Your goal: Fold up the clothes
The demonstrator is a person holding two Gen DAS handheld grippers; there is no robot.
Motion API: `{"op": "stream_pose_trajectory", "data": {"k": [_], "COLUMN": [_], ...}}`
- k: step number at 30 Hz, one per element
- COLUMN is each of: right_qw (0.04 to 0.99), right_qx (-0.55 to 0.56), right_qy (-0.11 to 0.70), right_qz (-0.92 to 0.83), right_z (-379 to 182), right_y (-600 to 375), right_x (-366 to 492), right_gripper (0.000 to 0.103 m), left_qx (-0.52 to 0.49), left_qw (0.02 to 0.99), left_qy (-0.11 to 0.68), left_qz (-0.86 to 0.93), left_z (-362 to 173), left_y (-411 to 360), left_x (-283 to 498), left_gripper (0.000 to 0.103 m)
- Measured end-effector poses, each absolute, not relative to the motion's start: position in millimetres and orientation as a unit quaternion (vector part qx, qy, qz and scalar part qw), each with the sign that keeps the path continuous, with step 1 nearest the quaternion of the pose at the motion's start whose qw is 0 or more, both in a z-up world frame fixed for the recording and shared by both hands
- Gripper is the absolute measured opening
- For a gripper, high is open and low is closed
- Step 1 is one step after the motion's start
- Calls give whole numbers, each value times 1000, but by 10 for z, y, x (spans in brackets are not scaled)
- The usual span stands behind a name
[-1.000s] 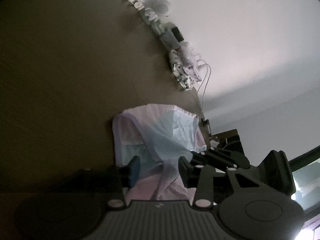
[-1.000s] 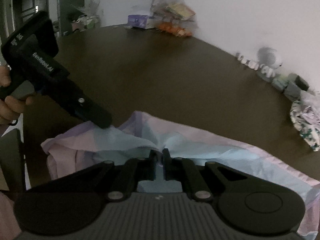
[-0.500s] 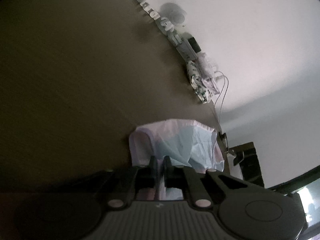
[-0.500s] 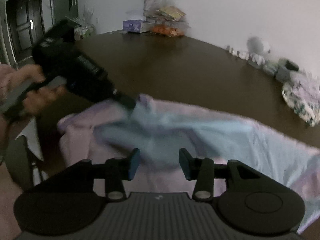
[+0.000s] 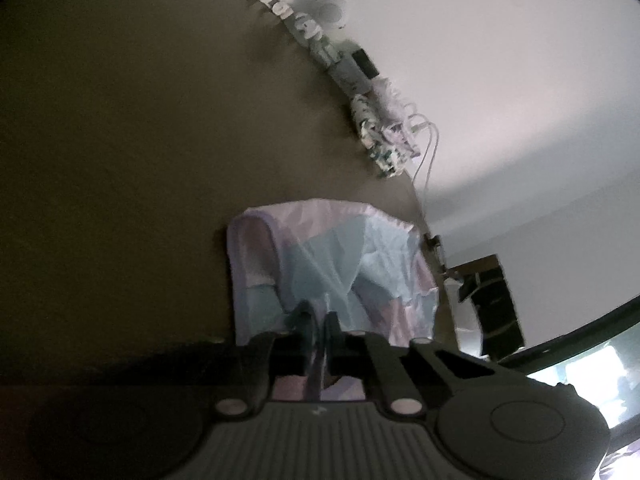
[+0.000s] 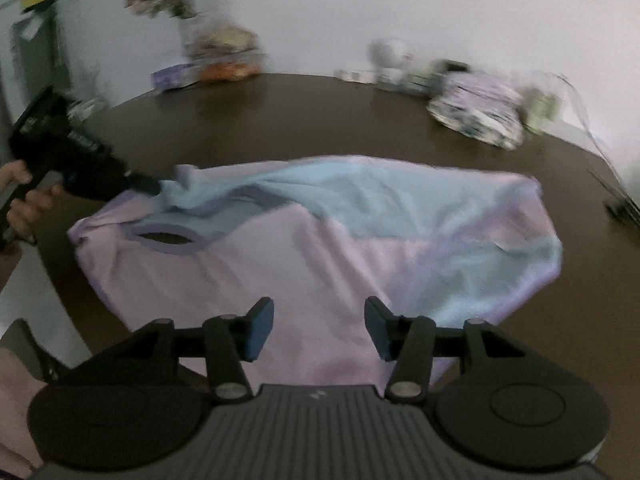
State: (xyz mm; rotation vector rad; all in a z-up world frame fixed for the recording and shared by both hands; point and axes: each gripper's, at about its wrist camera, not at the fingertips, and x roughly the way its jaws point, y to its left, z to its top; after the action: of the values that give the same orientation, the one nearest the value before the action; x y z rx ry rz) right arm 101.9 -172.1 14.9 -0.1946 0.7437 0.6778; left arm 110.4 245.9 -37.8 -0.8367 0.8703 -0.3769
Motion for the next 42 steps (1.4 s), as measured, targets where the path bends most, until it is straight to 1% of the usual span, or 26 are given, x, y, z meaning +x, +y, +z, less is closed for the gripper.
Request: {"op": "stream_pose_trajectory", "data": {"k": [6, 7, 8, 9, 10, 13, 16, 18, 20, 21, 22, 23, 24, 25, 26, 27, 28, 30, 33, 36, 39, 41, 42], "right_qw": [874, 868, 857, 847, 838, 824, 806, 796, 795, 795, 801, 807, 814, 828, 842, 856, 866, 881, 888, 887, 878, 873, 870], "right_qx": [-22, -7, 9, 18, 23, 31, 72, 70, 56, 64, 86, 108, 126, 134, 139, 129, 120, 107, 107, 98, 89, 82, 83], "right_qy": [382, 389, 399, 408, 412, 413, 411, 412, 426, 428, 420, 411, 401, 386, 372, 365, 362, 363, 375, 396, 424, 442, 450], "right_qz": [299, 310, 325, 340, 357, 386, 420, 439, 429, 424, 417, 410, 401, 384, 366, 344, 325, 283, 245, 217, 203, 189, 183], "right_z": [-1, -28, -57, -78, -87, -68, -46, -71, -131, -143, -114, -85, -49, 10, 69, 122, 148, 183, 174, 111, 21, -58, -88], "right_y": [-2112, -2157, -2182, -2180, -2197, -2318, -2554, -2628, -2641, -2681, -2768, -2855, -2942, -3030, -3113, -3172, -3205, -3265, -3280, -3240, -3126, -3026, -3010], "right_x": [1197, 1242, 1286, 1296, 1287, 1221, 1175, 1114, 1101, 1136, 1182, 1228, 1276, 1335, 1404, 1501, 1599, 1894, 2441, 2974, 3364, 3541, 3584], "right_gripper": [53, 46, 20, 7, 3, 2, 2, 3, 7, 9, 17, 24, 41, 48, 48, 48, 48, 48, 48, 48, 48, 45, 40], "left_qx": [-394, -396, -398, -400, -401, -400, -398, -395, -382, -371, -359, -343, -326, -309, -297, -285, -275, -256, -219, -161, -79, -32, -9], "left_qw": [805, 805, 805, 805, 805, 808, 810, 813, 820, 825, 831, 844, 857, 870, 879, 888, 891, 897, 893, 886, 880, 879, 877], "left_qy": [417, 416, 416, 416, 415, 415, 415, 415, 415, 416, 416, 404, 391, 378, 367, 356, 354, 351, 374, 406, 429, 432, 433], "left_qz": [-152, -149, -145, -141, -137, -124, -114, -106, -98, -93, -89, -82, -74, -67, -65, -63, -68, -80, -119, -159, -187, -202, -209], "left_z": [-483, -485, -486, -488, -482, -458, -435, -416, -358, -308, -258, -145, -29, 87, 203, 318, 408, 583, 680, 658, 589, 546, 524], "left_y": [2400, 2404, 2407, 2411, 2407, 2372, 2334, 2307, 2277, 2260, 2242, 2226, 2210, 2194, 2167, 2140, 2055, 1879, 1389, 742, 41, -325, -507], "left_x": [1102, 1092, 1081, 1070, 1063, 1062, 1069, 1065, 1054, 1044, 1035, 990, 944, 897, 858, 819, 834, 869, 1131, 1476, 1797, 1987, 2082], "left_gripper": [2, 2, 3, 3, 4, 4, 4, 4, 4, 7, 20, 29, 45, 49, 49, 52, 57, 61, 62, 63, 65, 65, 65]}}
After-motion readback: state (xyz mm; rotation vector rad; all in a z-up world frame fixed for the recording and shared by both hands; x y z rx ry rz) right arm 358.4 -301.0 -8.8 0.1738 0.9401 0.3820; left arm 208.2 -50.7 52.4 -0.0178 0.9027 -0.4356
